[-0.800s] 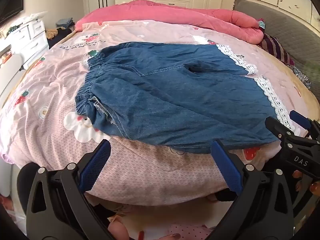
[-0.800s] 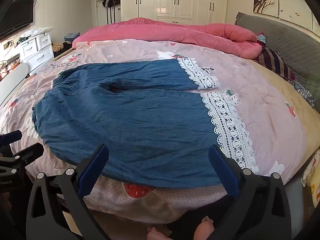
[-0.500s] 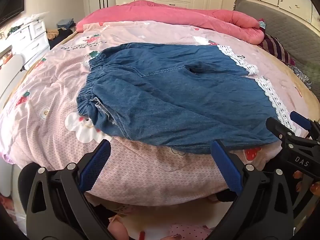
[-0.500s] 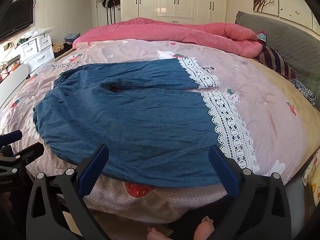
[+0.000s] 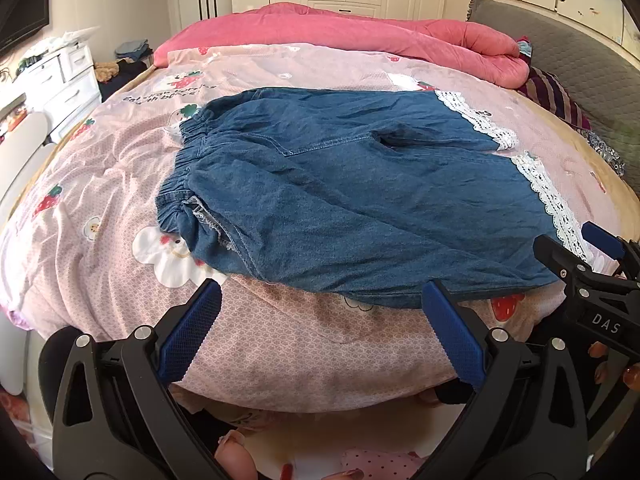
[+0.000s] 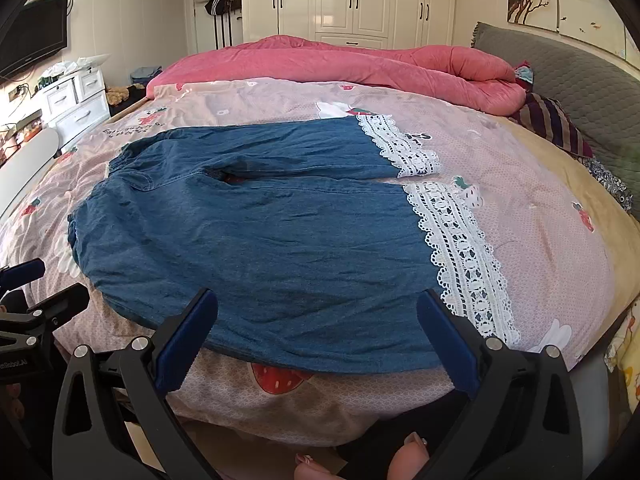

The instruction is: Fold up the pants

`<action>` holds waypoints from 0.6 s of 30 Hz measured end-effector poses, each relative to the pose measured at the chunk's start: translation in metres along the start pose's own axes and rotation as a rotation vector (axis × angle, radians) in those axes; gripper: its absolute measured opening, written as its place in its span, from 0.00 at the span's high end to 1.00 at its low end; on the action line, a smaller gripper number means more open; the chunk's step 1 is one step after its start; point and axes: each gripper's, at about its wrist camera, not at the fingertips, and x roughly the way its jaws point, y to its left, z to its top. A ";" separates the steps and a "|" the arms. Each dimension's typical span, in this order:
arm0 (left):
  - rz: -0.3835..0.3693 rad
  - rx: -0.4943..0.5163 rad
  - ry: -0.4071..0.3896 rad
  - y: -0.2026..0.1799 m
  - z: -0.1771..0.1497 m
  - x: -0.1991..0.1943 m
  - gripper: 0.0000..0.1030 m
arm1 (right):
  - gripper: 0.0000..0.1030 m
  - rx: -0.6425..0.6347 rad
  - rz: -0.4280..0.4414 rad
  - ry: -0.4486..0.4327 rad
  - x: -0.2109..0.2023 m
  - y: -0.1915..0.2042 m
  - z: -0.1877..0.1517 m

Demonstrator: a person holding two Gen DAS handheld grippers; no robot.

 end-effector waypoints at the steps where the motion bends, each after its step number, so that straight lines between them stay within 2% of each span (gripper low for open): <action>1: 0.002 0.001 -0.001 0.000 0.000 0.000 0.08 | 0.04 -0.001 -0.002 0.000 0.000 0.000 0.000; 18: 0.003 0.001 0.000 0.001 -0.001 0.000 0.08 | 0.04 -0.003 0.001 -0.001 0.000 0.001 0.000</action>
